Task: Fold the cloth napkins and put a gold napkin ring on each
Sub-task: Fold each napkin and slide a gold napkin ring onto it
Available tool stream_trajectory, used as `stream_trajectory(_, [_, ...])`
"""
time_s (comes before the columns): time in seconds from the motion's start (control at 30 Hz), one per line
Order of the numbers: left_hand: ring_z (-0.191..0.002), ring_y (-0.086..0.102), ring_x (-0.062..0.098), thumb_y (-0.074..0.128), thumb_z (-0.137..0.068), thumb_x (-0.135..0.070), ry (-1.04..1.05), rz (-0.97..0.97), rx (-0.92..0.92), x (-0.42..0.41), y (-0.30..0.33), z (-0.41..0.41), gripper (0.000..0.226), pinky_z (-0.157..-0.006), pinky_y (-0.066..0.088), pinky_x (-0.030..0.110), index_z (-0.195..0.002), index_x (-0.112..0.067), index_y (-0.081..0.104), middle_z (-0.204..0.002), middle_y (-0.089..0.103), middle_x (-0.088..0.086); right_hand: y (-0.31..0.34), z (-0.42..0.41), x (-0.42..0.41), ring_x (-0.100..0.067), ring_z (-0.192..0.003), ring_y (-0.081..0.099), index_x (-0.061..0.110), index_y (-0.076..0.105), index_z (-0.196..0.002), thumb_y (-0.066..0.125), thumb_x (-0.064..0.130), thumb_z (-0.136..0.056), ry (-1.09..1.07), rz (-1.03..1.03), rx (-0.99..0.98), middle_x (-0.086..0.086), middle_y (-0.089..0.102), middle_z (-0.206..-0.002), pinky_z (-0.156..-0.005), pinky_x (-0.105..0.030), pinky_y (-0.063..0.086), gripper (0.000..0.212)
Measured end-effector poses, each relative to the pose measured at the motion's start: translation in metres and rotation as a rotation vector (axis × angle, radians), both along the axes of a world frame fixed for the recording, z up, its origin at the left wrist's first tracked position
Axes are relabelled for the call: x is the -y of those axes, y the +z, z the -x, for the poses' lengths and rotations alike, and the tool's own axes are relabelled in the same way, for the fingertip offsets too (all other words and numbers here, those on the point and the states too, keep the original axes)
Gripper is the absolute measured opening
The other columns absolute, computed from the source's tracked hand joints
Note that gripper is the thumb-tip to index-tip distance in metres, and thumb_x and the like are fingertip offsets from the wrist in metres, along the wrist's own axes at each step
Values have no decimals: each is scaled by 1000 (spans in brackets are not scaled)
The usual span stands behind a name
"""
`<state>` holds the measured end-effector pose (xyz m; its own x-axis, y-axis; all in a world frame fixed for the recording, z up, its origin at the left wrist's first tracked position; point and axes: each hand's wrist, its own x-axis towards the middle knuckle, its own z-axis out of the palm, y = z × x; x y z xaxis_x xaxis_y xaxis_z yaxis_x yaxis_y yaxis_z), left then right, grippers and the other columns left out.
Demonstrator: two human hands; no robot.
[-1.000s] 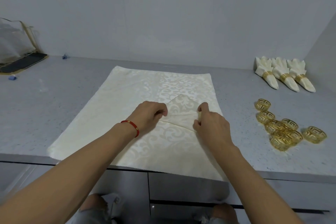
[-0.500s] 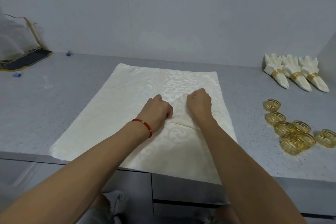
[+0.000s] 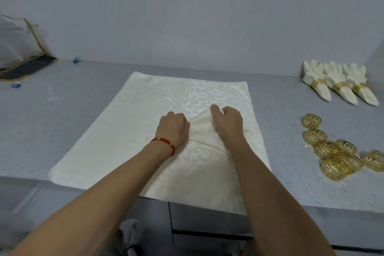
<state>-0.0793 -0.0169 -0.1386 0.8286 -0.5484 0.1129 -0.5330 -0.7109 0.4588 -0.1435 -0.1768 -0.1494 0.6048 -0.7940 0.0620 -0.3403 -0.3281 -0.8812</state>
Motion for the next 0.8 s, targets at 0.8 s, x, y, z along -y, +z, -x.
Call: stream_trajectory(0.8, [-81,51,20,63,-97,-32,-154,44,202,-8,-2,11,35,-63,41,33,-71,-8,62,-75,58,0,26,57,31,-24,-82,61,17,72,-75,65,16,-87,679,761,-327,-1,68,-80,-80,-45,53,14])
